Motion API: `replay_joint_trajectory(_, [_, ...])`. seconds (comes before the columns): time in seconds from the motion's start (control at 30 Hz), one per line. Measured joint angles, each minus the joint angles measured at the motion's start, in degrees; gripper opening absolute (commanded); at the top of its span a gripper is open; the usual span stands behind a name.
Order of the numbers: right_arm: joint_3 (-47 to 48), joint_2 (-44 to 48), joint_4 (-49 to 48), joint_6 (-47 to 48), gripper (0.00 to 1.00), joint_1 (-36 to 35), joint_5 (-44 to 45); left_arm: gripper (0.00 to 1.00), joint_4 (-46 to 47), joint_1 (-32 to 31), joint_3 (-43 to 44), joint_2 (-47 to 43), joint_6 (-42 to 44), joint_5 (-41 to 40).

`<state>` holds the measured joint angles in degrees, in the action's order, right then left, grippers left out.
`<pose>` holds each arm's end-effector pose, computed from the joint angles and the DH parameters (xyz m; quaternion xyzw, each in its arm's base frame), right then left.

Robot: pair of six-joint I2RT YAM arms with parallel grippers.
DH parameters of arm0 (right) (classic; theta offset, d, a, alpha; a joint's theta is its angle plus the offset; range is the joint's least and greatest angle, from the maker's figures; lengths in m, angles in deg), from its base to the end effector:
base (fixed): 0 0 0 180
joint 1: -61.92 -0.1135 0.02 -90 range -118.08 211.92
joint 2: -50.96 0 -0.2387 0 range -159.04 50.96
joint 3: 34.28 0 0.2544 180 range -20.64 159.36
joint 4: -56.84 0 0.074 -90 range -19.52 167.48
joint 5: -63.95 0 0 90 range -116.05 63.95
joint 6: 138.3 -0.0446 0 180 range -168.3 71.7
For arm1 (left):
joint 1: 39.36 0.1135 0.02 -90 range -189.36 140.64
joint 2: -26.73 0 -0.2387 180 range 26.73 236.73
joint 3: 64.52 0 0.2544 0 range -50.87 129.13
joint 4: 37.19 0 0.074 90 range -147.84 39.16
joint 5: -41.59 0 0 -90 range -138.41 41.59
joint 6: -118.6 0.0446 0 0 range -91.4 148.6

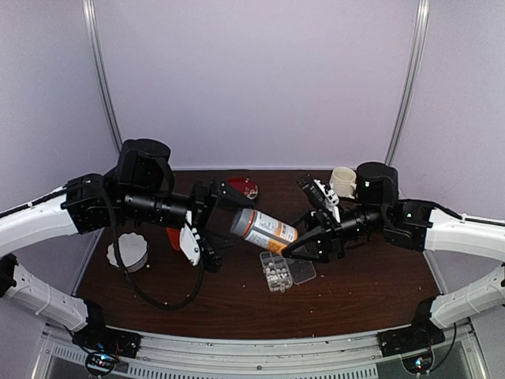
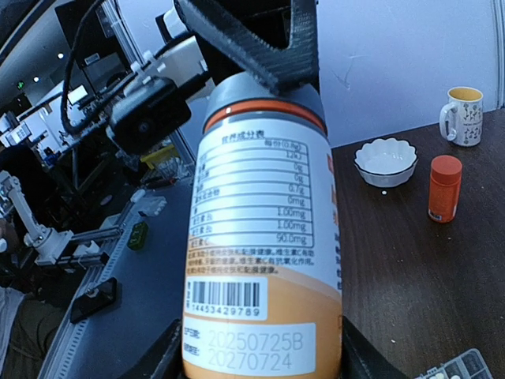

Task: Sort the pills into containers
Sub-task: Screw the lid of the pill bottle onto the pill bottle.

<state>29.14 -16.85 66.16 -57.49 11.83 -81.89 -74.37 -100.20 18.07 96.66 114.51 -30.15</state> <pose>0.1512 0.2382 0.2916 -0.5138 0.5501 0.5900 0.2922 0.1302 -0.2619 0.3452 0.8203 0.1554 -0.0144 0.5502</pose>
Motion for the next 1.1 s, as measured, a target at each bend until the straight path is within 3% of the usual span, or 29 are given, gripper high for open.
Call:
replay_joint_trajectory(0.4, [1.57,3.65,9.68,14.58,0.00,0.00,7.85,0.98,13.92,-0.04,-10.75,-11.39,-32.33,1.55])
replay_joint_trajectory(0.63, [0.96,5.57,6.95,21.31,0.00,0.02,12.63,0.97,18.95,-0.42,-12.00,-13.05,-63.93,3.91])
replay_joint_trajectory(0.67, [0.96,5.53,6.21,22.45,0.00,0.02,13.18,0.97,18.60,-0.42,-10.49,-11.93,-71.95,3.85])
replay_joint_trajectory(0.8, [0.81,5.31,4.07,26.12,0.00,-0.42,14.82,0.98,17.81,-0.42,-6.58,-9.11,-87.36,3.37])
replay_joint_trajectory(1.1, [-1.66,5.68,0.70,36.15,0.00,-6.23,26.25,0.98,16.09,-0.50,-7.69,-10.78,-122.27,-7.93])
